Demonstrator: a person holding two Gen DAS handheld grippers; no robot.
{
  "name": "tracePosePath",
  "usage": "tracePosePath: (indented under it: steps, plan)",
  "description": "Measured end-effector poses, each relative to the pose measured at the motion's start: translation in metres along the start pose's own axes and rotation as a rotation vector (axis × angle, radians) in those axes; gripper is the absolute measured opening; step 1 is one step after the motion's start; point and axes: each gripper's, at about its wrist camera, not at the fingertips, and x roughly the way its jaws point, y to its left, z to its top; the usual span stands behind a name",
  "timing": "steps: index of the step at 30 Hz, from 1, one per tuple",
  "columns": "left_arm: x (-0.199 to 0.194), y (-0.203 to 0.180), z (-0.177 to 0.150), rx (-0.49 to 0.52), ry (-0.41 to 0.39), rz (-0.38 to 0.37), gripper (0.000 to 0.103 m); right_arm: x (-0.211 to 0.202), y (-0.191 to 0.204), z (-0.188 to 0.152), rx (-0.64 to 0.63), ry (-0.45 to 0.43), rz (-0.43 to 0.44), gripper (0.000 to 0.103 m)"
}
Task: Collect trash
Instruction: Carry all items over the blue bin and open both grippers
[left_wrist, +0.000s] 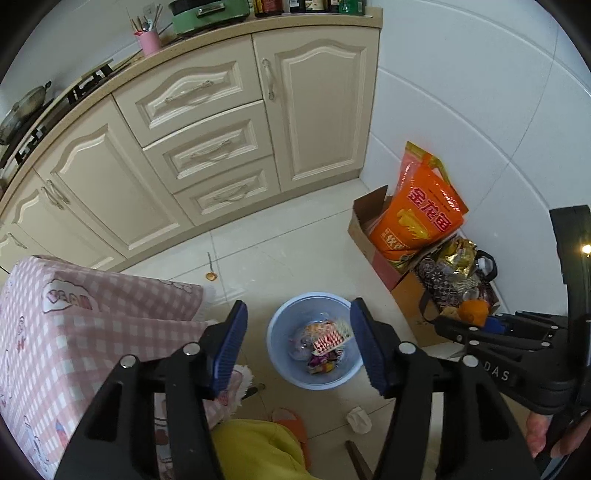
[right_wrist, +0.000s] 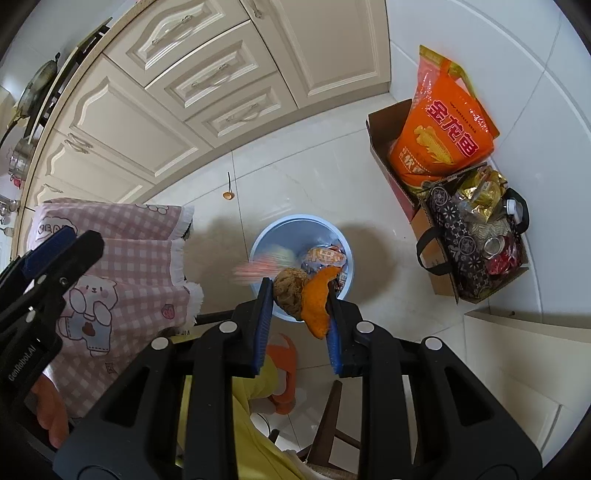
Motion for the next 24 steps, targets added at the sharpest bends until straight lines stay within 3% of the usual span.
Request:
tracePosePath:
  steps: [15,24]
  plan:
    - [-0.032,0.059,-0.019,-0.072,-0.053,0.067,0.058,0.031,0.075,0.011,-0.151,0.068,0.033,0.026]
    - [-0.028,0.082,-0.024,-0.12,-0.043,0.067,0.058,0.045,0.092,0.016,-0.169,0.097,0.012,0.028]
